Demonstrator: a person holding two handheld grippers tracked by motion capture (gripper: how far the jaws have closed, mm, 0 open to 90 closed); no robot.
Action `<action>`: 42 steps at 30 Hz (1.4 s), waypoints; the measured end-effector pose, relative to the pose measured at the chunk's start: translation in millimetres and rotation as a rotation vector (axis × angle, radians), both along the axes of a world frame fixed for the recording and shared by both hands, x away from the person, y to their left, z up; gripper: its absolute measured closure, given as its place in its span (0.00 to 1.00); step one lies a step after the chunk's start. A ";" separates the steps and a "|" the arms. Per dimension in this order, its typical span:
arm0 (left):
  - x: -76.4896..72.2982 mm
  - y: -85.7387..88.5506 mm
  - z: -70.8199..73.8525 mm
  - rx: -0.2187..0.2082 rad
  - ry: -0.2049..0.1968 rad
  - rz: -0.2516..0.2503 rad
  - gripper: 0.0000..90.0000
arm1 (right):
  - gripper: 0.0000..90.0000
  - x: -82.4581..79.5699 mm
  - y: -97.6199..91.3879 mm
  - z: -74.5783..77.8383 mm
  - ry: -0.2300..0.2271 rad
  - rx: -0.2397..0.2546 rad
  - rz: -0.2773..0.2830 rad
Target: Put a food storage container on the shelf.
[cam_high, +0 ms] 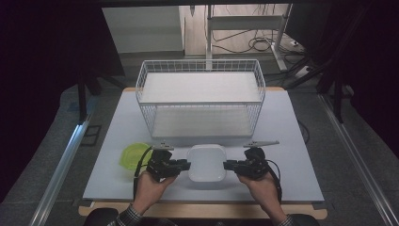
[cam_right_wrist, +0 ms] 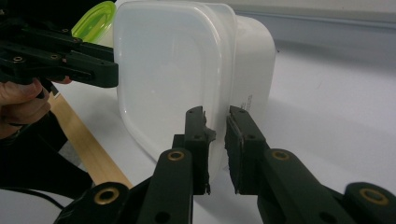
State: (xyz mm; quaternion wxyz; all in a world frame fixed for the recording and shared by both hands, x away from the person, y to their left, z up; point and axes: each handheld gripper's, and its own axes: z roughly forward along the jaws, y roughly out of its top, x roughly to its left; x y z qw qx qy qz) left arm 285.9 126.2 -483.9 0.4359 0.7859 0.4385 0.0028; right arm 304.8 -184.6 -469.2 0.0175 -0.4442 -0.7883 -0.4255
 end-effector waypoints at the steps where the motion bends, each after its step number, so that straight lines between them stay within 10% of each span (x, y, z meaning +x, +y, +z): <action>1: -0.2 0.0 -0.5 -0.001 -0.003 0.008 0.85 | 0.88 -0.7 0.8 0.0 -0.011 -0.003 -0.003; 11: 1.1 -0.2 5.3 0.010 -0.049 0.035 0.86 | 0.88 -2.8 5.0 6.0 -0.106 -0.029 0.009; 42: 23.7 11.3 88.1 0.017 -0.226 0.068 0.87 | 0.89 23.8 13.0 78.1 -0.297 0.037 0.023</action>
